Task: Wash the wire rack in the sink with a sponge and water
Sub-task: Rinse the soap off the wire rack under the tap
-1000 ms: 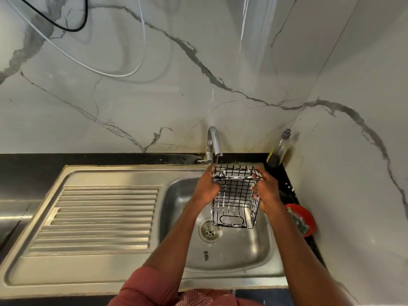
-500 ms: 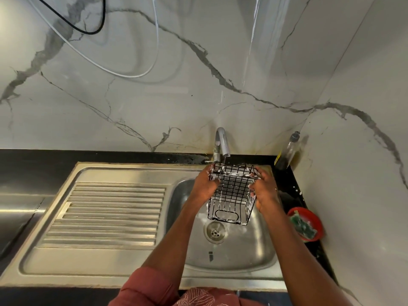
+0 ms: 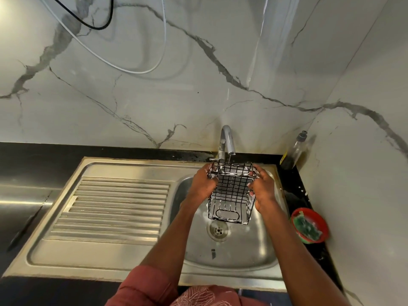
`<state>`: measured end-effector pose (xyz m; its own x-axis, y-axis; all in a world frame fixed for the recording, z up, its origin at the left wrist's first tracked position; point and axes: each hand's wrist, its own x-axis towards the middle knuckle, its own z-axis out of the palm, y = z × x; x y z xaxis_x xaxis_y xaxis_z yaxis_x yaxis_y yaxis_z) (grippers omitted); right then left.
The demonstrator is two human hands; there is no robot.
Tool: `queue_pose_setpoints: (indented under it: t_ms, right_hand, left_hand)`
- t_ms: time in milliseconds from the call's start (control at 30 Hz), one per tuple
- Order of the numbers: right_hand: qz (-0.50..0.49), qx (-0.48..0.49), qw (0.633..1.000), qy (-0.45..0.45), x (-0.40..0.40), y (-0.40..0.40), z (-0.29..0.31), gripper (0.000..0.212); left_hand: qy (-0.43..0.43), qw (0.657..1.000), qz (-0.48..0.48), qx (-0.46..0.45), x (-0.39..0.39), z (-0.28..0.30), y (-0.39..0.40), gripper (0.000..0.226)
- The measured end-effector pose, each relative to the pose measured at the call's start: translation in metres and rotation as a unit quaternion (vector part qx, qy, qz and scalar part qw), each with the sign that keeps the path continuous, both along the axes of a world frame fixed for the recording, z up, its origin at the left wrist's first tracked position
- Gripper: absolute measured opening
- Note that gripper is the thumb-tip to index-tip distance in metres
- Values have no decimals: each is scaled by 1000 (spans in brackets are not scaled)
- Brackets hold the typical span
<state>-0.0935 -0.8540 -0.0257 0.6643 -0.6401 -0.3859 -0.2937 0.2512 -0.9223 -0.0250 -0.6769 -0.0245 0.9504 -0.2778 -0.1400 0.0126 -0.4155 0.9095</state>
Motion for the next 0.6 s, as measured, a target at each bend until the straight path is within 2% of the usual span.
queue_pose_setpoints:
  t_ms: [400,600]
  right_hand:
    - [-7,-22,1000,12,-30,-38,7,85]
    - [-74,12,997,1,-34,-32,5,76]
  left_hand:
    - [25,995,-91,-7,-9,-11,-31,55]
    - [39,994,-92,-42,-12,-8,-33,52]
